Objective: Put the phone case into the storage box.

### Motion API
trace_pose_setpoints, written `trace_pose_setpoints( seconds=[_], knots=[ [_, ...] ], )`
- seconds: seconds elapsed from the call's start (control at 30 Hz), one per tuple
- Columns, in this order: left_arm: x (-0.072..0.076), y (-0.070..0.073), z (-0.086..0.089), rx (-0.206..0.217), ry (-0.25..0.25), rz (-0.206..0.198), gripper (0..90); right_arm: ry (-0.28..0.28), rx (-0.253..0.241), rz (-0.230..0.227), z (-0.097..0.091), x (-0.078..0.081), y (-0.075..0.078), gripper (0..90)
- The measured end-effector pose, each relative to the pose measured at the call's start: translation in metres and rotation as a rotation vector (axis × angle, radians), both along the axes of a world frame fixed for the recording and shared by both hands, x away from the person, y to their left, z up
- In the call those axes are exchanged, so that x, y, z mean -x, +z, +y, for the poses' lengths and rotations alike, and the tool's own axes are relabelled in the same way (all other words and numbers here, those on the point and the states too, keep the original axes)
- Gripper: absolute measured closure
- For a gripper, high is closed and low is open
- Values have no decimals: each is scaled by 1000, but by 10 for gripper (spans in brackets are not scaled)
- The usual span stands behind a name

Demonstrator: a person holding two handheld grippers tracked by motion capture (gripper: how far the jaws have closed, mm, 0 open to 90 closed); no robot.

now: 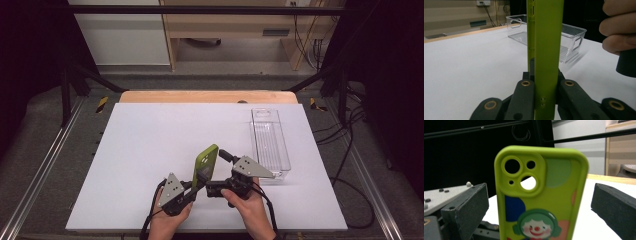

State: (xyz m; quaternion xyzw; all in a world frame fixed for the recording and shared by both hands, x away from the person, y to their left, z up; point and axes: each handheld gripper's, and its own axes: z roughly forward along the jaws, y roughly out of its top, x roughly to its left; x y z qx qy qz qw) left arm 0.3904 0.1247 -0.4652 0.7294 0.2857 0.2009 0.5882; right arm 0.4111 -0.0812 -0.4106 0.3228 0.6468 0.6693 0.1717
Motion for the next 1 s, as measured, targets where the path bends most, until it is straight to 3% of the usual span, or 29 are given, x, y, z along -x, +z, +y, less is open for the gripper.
trace_pose_setpoints(
  seconds=[0.1, 0.23, 0.3, 0.57, 1.0],
  knots=[
    [1, 0, -2, -15, -9, -2, 858, -10, -8, -7, 2, 1, 1, 20],
    [3, 0, -5, -4, -9, -5, 858, -32, -7, -10, 3, 1, 0, 19],
    [3, 0, -5, -24, -9, -14, 858, -40, -12, -10, 4, 1, 0, 21],
    [4, 0, -6, -18, -10, -15, 857, -94, -27, -13, 6, 1, 2, 42],
    [4, 0, -5, -17, -3, -21, 857, -82, -36, 3, 13, 1, 0, 63]
  ],
)
